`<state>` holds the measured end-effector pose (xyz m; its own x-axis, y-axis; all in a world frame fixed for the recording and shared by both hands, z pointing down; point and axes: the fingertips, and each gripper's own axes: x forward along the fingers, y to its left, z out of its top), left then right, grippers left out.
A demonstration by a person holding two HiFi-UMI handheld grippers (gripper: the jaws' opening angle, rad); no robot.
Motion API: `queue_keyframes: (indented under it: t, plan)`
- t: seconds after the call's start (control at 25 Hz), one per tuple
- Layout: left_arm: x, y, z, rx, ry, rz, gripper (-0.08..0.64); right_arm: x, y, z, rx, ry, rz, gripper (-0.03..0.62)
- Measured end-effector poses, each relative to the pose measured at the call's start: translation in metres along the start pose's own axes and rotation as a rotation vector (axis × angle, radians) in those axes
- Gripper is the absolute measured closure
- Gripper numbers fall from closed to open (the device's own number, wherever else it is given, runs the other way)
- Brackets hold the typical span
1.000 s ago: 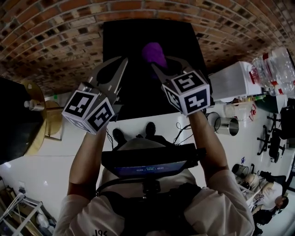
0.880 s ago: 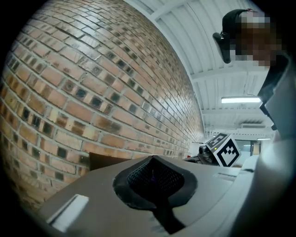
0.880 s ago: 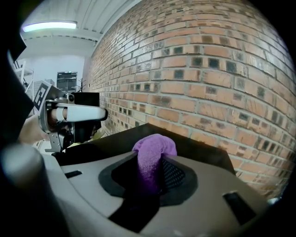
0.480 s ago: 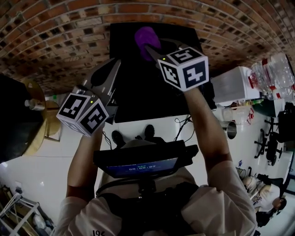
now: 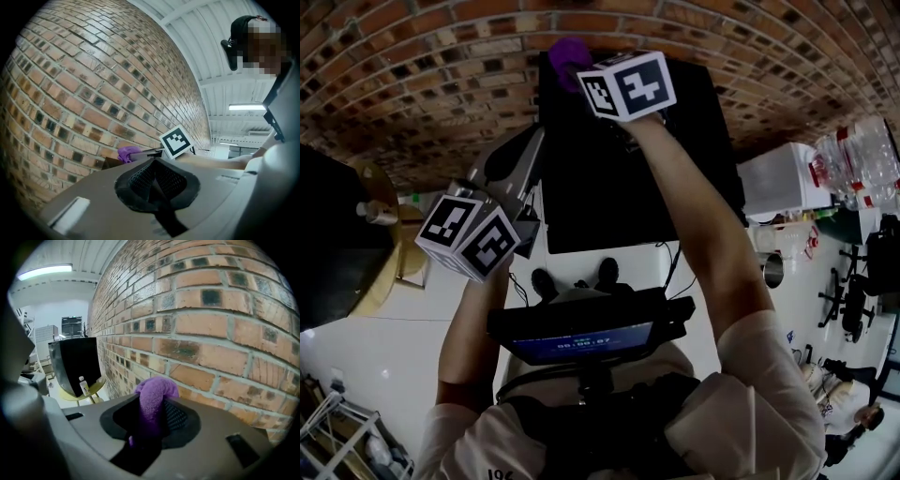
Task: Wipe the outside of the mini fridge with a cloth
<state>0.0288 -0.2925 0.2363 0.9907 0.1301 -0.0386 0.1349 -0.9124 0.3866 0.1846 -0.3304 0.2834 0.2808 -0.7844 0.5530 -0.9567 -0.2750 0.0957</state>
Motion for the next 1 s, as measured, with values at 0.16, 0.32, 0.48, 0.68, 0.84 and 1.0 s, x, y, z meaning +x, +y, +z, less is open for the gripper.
queue_keyframes:
  t: [0.16,0.32,0.48,0.68,0.84,1.0]
  plan:
    - [-0.007,0.007,0.0,-0.008,0.002,0.005,0.554,0.025,0.01,0.01,-0.012,0.006,-0.006,0.46]
    - [-0.01,0.011,0.002,-0.018,0.004,0.005,0.554,0.042,0.021,0.016,-0.047,0.018,-0.007,0.46]
    - [-0.013,0.014,0.002,-0.025,0.004,0.003,0.554,0.052,0.011,0.002,-0.04,0.066,-0.044,0.46]
    - [-0.014,0.015,0.0,-0.039,0.008,0.0,0.554,0.046,-0.005,-0.007,-0.031,0.076,-0.07,0.46]
    - [-0.009,0.009,-0.001,-0.042,0.015,-0.011,0.554,0.037,-0.019,-0.015,-0.035,0.086,-0.086,0.46]
    - [-0.002,0.001,0.0,-0.038,0.015,-0.025,0.554,0.025,-0.035,-0.023,-0.042,0.095,-0.111,0.46]
